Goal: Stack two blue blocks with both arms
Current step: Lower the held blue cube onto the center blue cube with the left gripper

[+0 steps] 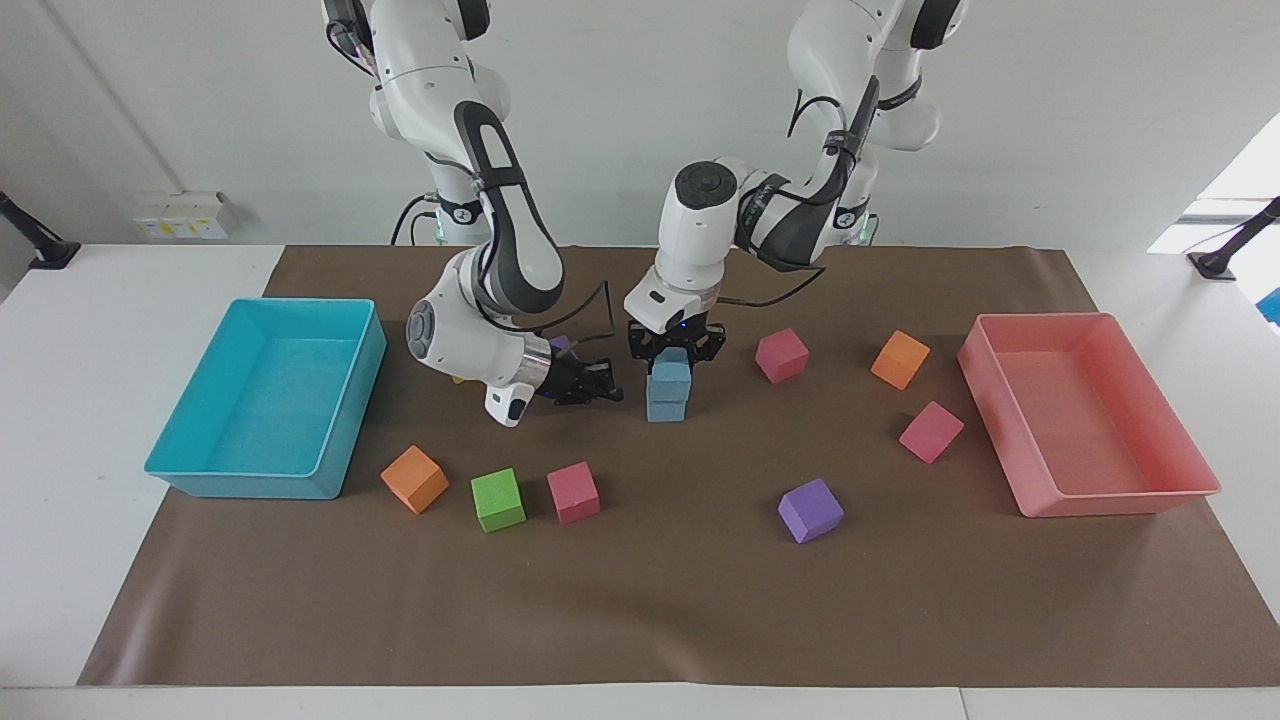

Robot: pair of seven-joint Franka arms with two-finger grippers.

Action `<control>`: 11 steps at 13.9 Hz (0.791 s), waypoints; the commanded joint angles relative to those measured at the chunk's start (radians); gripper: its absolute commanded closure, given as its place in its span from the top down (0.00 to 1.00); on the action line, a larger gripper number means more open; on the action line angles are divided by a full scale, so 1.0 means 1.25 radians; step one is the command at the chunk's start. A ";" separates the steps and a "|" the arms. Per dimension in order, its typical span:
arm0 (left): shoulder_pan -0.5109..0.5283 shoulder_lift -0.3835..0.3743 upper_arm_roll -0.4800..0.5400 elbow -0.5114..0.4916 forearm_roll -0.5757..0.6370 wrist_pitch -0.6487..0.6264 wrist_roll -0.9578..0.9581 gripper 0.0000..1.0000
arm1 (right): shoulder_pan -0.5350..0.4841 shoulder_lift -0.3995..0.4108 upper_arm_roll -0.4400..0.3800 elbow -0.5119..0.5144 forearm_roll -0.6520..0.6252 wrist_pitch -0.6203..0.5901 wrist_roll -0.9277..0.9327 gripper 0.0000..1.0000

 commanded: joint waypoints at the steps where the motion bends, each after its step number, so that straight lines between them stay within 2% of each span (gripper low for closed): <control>1: -0.006 -0.011 0.006 -0.017 -0.009 0.017 -0.009 0.67 | -0.002 -0.003 0.003 -0.010 0.032 0.019 -0.027 0.00; 6: -0.005 -0.011 0.006 -0.017 -0.010 0.025 -0.011 0.68 | 0.000 -0.003 0.003 -0.010 0.032 0.020 -0.019 0.00; 7: -0.005 -0.011 0.006 -0.017 -0.010 0.025 -0.009 0.64 | 0.000 -0.003 0.003 -0.010 0.032 0.020 -0.019 0.00; 8: -0.005 -0.011 0.006 -0.017 -0.010 0.025 -0.008 0.53 | 0.000 -0.003 0.003 -0.010 0.032 0.021 -0.018 0.00; 9: -0.006 -0.011 0.006 -0.017 -0.010 0.022 -0.008 0.49 | 0.000 -0.003 0.003 -0.010 0.032 0.028 -0.016 0.00; 11: -0.006 -0.011 0.006 -0.017 -0.010 0.020 -0.005 0.49 | 0.000 -0.003 0.003 -0.010 0.032 0.029 -0.016 0.00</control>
